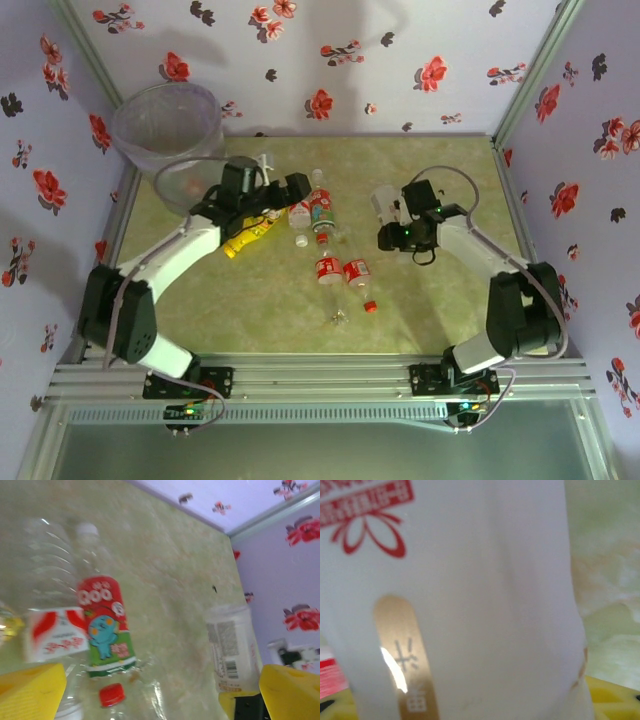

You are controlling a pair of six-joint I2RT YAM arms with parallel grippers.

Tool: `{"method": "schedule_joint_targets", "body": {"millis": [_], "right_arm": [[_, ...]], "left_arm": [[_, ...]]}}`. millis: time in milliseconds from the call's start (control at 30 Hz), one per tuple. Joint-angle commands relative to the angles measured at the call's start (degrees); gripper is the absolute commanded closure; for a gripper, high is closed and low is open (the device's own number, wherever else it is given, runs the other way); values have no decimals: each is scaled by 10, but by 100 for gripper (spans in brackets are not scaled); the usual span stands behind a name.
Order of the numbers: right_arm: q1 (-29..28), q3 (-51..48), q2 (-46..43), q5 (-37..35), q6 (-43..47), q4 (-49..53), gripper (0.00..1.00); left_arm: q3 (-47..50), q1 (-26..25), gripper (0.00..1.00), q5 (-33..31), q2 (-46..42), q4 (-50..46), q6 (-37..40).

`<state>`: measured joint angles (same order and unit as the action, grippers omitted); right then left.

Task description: Put the plastic bottles in the bin

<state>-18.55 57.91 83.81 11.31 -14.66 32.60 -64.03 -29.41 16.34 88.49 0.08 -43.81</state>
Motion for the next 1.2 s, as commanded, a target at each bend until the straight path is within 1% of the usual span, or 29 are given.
{"method": "schedule_joint_targets", "body": {"millis": [0, 100, 167, 200, 300, 533, 667, 733, 800, 967, 1067, 1167], "right_arm": [[-15, 0, -37, 112, -49, -64, 43], [-33, -10, -42, 161, -73, -118, 45], [-45, -15, -37, 183, -85, -149, 50], [-50, -16, -31, 193, -91, -162, 50], [-58, -16, -15, 210, -108, -191, 51], [-76, -10, 15, 249, -118, -223, 51], [-76, -14, 21, 262, -136, -254, 51], [-77, -12, 22, 269, -143, -266, 51], [-76, -9, 26, 272, -147, -271, 51], [-77, -2, 41, 282, -152, -281, 50], [-77, -2, 46, 283, -154, -287, 50], [-77, -1, 46, 282, -152, -284, 47]], "left_arm": [[-28, -17, 0, 41, 36, 64, -32], [-32, -32, 0, 49, 59, 106, -56], [-38, -44, 0, 67, 75, 134, -70], [-41, -50, 0, 73, 83, 144, -74], [-45, -62, 0, 77, 97, 156, -77], [-45, -75, 1, 82, 111, 183, -92], [-54, -81, 7, 83, 121, 179, -92], [-53, -82, 12, 83, 125, 180, -96], [-53, -82, 19, 82, 128, 184, -99], [-58, -85, 23, 86, 133, 185, -99], [-60, -86, 32, 88, 134, 182, -98], [-64, -85, 34, 88, 134, 173, -93]]}}
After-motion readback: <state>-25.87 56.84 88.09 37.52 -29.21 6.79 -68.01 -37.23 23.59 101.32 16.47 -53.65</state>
